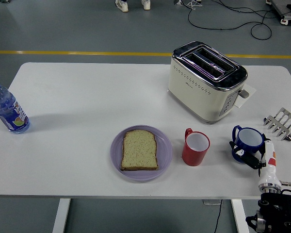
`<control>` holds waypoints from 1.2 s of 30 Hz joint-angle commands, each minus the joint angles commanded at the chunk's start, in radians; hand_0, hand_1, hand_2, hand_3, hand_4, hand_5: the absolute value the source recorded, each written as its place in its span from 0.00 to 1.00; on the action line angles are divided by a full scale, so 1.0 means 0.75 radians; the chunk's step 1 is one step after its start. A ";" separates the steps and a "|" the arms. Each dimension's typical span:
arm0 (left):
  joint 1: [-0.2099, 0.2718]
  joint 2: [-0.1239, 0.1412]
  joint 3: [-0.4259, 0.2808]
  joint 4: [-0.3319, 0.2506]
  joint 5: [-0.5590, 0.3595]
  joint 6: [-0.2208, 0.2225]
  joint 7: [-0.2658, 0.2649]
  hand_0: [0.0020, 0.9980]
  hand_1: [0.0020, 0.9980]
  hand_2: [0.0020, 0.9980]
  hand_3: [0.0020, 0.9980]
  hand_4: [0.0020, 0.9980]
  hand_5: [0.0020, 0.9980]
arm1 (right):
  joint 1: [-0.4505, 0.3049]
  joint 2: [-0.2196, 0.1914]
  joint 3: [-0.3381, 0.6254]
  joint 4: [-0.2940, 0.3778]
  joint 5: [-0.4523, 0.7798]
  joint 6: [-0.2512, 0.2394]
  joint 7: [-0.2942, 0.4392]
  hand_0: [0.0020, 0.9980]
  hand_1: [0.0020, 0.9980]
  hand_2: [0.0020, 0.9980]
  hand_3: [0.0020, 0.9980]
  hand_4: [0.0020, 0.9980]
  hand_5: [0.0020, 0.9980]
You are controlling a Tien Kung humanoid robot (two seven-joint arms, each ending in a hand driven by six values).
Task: Pick up the cup,pour liquid into bread,place the cup on the desk
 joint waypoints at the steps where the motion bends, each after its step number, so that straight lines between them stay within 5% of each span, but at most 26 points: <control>1: 0.000 0.000 0.000 0.000 0.000 0.000 0.000 0.65 0.64 0.64 0.53 0.29 0.77 | 0.000 0.000 0.002 -0.001 -0.005 0.000 0.000 0.61 0.48 0.63 0.77 0.88 0.14; 36: 0.013 0.000 0.030 0.003 -0.010 -0.001 0.002 0.65 0.64 0.64 0.53 0.29 0.77 | -0.015 0.000 0.045 -0.009 -0.119 0.004 -0.011 0.82 0.65 0.83 0.89 0.92 0.13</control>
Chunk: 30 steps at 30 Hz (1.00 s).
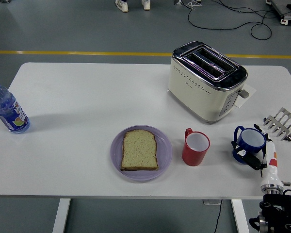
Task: Pick up the cup,pour liquid into bread,place the cup on the desk
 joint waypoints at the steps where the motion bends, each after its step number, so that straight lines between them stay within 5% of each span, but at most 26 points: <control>1: 0.000 0.000 0.001 0.000 0.000 0.000 0.000 0.65 0.64 0.64 0.53 0.29 0.77 | 0.000 0.000 0.001 0.000 -0.001 0.002 0.000 0.87 0.69 0.85 0.90 0.92 0.13; 21: -0.008 0.000 -0.017 -0.002 0.008 -0.001 0.000 0.65 0.64 0.64 0.53 0.29 0.77 | -0.020 -0.008 0.055 0.057 -0.023 0.011 0.000 0.89 0.71 0.87 0.91 0.93 0.13; 30: -0.011 0.000 -0.028 -0.001 0.016 -0.001 -0.001 0.65 0.64 0.64 0.53 0.29 0.76 | -0.082 -0.031 0.103 0.260 -0.074 -0.019 -0.001 0.89 0.71 0.87 0.91 0.93 0.13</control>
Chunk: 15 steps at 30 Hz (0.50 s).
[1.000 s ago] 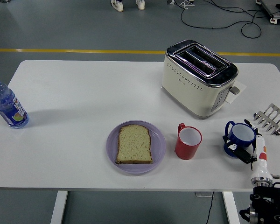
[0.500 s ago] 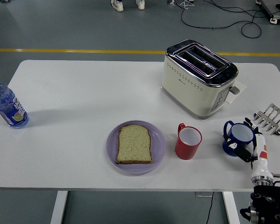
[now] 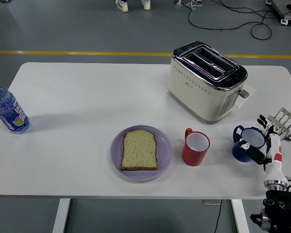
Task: Pick up the cup,pour liquid into bread,place the cup on the desk
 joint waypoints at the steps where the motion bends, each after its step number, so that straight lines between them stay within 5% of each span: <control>1: 0.000 0.000 0.000 0.000 0.000 0.000 0.000 0.65 0.64 0.64 0.53 0.29 0.77 | -0.002 -0.001 0.001 0.009 -0.001 -0.001 0.000 0.90 0.71 0.87 0.91 0.95 0.16; 10: -0.001 0.000 0.000 0.000 0.003 -0.001 0.000 0.65 0.64 0.64 0.53 0.29 0.77 | -0.033 -0.022 0.084 0.257 -0.062 -0.055 -0.037 0.89 0.71 0.87 0.90 0.95 0.16; 15: -0.003 0.000 -0.003 0.000 0.004 -0.001 0.000 0.65 0.64 0.64 0.53 0.29 0.77 | -0.040 -0.041 0.153 0.405 -0.029 0.021 -0.108 0.87 0.71 0.87 0.86 0.84 0.12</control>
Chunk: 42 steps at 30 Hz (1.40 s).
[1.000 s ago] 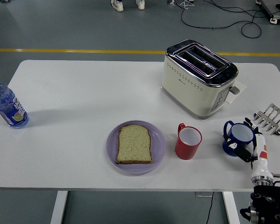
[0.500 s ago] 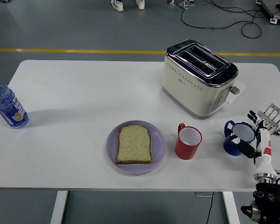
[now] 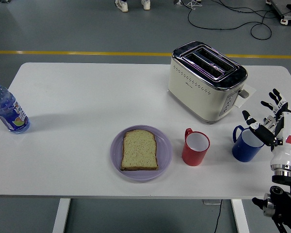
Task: Pick up the cup,pour liquid into bread,place the cup on the desk
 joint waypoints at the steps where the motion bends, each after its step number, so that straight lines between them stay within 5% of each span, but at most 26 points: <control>1: 0.000 0.000 0.000 0.000 0.000 0.000 0.000 0.65 0.64 0.64 0.53 0.29 0.77 | -0.001 -0.002 0.008 0.015 0.011 0.017 -0.012 0.87 0.71 0.87 0.86 0.84 0.12; 3: -0.001 0.000 -0.001 0.000 0.000 0.000 0.000 0.65 0.64 0.64 0.53 0.29 0.77 | -0.007 -0.011 0.050 0.076 0.090 0.105 -0.082 0.87 0.71 0.87 0.86 0.84 0.12; 4: -0.001 0.000 0.000 0.000 0.000 0.000 0.000 0.65 0.64 0.64 0.53 0.29 0.77 | -0.008 -0.012 0.059 0.090 0.114 0.130 -0.100 0.73 0.65 0.72 0.62 0.67 0.14; 9: -0.001 0.000 -0.001 -0.001 0.000 0.000 0.000 0.65 0.64 0.64 0.53 0.29 0.77 | -0.025 -0.018 0.159 0.188 0.348 0.305 -0.217 0.73 0.65 0.72 0.62 0.67 0.14; 10: -0.001 0.000 0.000 -0.001 0.000 0.000 0.000 0.65 0.64 0.64 0.53 0.29 0.77 | -0.027 -0.018 0.171 0.195 0.379 0.325 -0.234 0.69 0.60 0.65 0.58 0.64 0.15; 18: 0.000 0.000 0.004 0.000 0.002 0.000 0.001 0.65 0.64 0.64 0.53 0.29 0.77 | -0.042 -0.019 0.340 0.207 0.812 0.681 -0.594 0.68 0.60 0.65 0.58 0.63 0.16; 25: 0.004 0.000 0.006 0.001 0.001 0.001 0.000 0.65 0.64 0.64 0.53 0.29 0.77 | -0.062 -0.011 0.414 0.177 1.162 0.718 -0.635 0.67 0.60 0.65 0.58 0.62 0.17; 42: 0.015 0.000 0.031 0.003 -0.009 0.001 0.001 0.65 0.64 0.64 0.53 0.29 0.77 | -0.074 0.000 0.450 0.096 1.226 0.743 -0.670 0.66 0.59 0.65 0.58 0.61 0.20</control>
